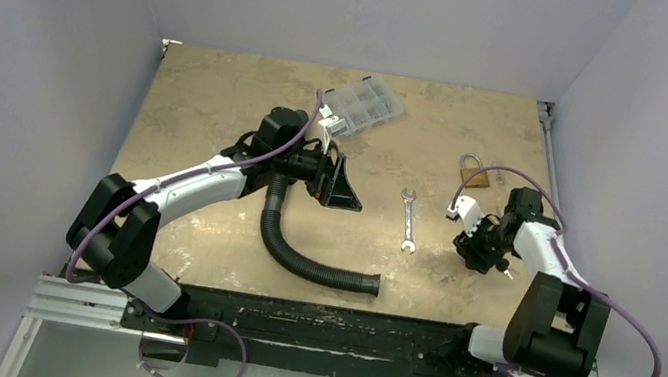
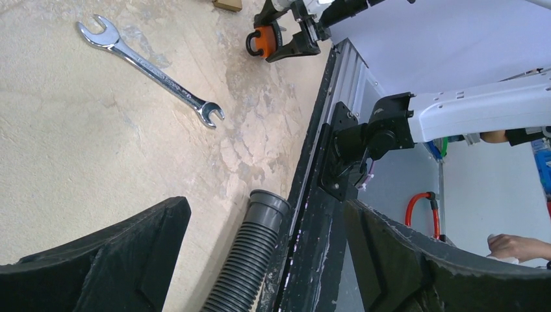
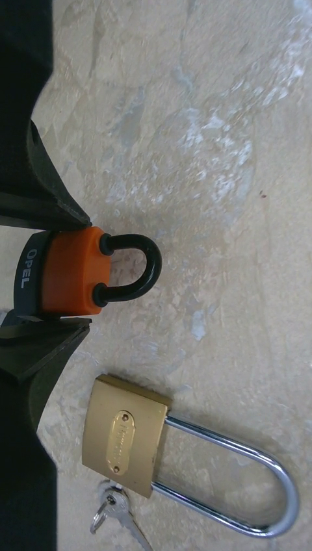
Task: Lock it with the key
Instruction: Place the lock at the center of the board, then reset both arms
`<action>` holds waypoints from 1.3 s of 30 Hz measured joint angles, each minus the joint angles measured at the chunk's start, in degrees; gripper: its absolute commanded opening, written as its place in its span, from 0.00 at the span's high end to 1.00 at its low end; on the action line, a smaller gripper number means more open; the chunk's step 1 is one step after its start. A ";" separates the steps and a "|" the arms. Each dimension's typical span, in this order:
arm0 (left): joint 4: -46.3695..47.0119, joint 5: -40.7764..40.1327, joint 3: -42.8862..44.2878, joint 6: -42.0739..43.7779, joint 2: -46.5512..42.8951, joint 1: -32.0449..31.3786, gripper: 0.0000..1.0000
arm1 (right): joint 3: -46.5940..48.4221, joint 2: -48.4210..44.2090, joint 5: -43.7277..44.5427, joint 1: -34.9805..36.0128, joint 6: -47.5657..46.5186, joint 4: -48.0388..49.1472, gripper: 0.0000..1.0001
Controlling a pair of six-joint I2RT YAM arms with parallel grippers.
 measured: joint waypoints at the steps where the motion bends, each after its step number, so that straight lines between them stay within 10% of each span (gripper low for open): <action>1: 0.00 -0.02 0.00 0.00 0.00 0.00 0.03 | 0.00 0.70 0.02 -0.72 -0.76 0.04 0.65; 29: -1.18 -0.02 0.07 2.10 0.00 0.00 0.00 | 3.23 3.69 -0.44 -4.04 -5.84 -1.05 0.02; 39: -15.43 -0.70 9.22 12.55 1.11 4.24 0.00 | 17.09 2.75 -10.58 -4.04 1.36 -8.35 0.01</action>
